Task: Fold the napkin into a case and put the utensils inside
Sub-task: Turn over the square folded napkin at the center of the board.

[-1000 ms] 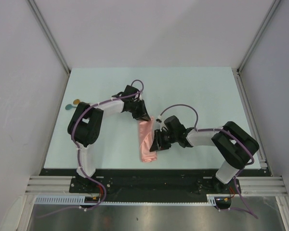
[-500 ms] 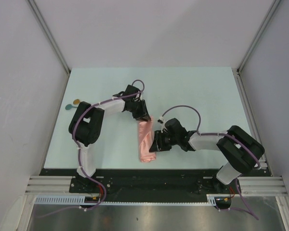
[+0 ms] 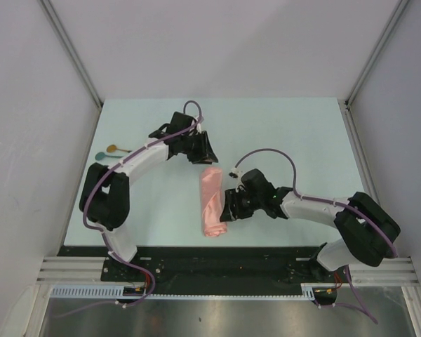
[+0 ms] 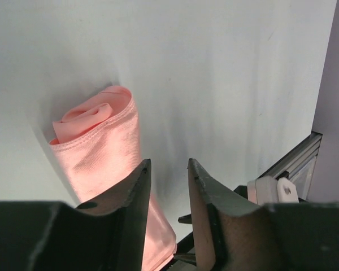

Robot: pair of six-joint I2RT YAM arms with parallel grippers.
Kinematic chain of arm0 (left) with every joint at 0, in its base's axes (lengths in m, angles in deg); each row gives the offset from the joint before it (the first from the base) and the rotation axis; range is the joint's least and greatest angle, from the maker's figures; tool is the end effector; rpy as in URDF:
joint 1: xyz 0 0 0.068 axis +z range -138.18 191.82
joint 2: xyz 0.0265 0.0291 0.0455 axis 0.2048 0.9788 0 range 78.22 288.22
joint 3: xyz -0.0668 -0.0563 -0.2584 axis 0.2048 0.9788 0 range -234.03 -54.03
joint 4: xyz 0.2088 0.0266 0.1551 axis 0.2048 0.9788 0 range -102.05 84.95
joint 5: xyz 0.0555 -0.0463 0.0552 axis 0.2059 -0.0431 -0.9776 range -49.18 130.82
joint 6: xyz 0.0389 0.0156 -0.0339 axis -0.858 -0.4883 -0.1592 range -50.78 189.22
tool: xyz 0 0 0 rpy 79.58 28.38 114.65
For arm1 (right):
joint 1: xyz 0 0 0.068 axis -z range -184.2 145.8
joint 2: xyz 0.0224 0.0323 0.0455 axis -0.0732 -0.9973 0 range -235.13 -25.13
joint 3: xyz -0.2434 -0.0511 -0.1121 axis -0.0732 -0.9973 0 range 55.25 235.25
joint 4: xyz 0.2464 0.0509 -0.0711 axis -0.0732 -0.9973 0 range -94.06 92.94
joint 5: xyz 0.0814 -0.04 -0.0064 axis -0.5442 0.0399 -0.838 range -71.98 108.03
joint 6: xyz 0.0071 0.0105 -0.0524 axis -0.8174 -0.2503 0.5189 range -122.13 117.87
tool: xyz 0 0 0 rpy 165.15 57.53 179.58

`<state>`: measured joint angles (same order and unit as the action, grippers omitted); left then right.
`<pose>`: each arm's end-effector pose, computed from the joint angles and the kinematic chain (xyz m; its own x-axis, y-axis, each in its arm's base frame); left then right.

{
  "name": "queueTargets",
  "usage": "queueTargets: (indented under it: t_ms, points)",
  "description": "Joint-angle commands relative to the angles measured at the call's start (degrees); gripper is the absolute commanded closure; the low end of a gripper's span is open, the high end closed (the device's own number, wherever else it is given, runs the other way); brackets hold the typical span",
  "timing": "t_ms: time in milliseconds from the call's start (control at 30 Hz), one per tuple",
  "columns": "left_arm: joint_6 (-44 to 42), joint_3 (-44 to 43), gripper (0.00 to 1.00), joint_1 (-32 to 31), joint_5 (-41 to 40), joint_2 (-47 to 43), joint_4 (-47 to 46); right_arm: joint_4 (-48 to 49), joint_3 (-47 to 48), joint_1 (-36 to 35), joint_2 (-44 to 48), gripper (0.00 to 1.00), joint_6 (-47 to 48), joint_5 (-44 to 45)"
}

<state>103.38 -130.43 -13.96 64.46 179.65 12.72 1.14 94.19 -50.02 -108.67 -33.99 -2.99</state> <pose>0.3436 -0.1819 0.2415 -0.9237 -0.1250 -0.3622 0.1365 0.7759 -0.6159 0.1866 0.2102 0.1688 -0.8730 -0.1915 -0.4485 -0.4486 0.6761 0.5846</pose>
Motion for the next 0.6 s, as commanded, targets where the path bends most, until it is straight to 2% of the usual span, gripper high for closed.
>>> queueTargets:
  t_ms: [0,200,400,567]
  points:
    - [-1.4,0.4,0.66,0.5,0.4,-1.4,1.0,0.4,4.5,-3.5,1.4,0.5,1.6,-1.3]
    - [-1.2,4.9,0.68,1.3,-0.2,-4.8,-0.6,1.2,8.2,-7.6,-2.6,0.6,1.8,-2.1]
    - [-1.1,9.3,0.69,2.5,-0.1,-9.0,-1.2,9.1,6.9,-9.2,-11.4,0.7,0.0,-5.3]
    - [-1.6,11.6,0.69,4.0,0.0,-11.9,-1.0,10.1,5.0,-10.0,-13.6,0.72,-0.1,-4.8]
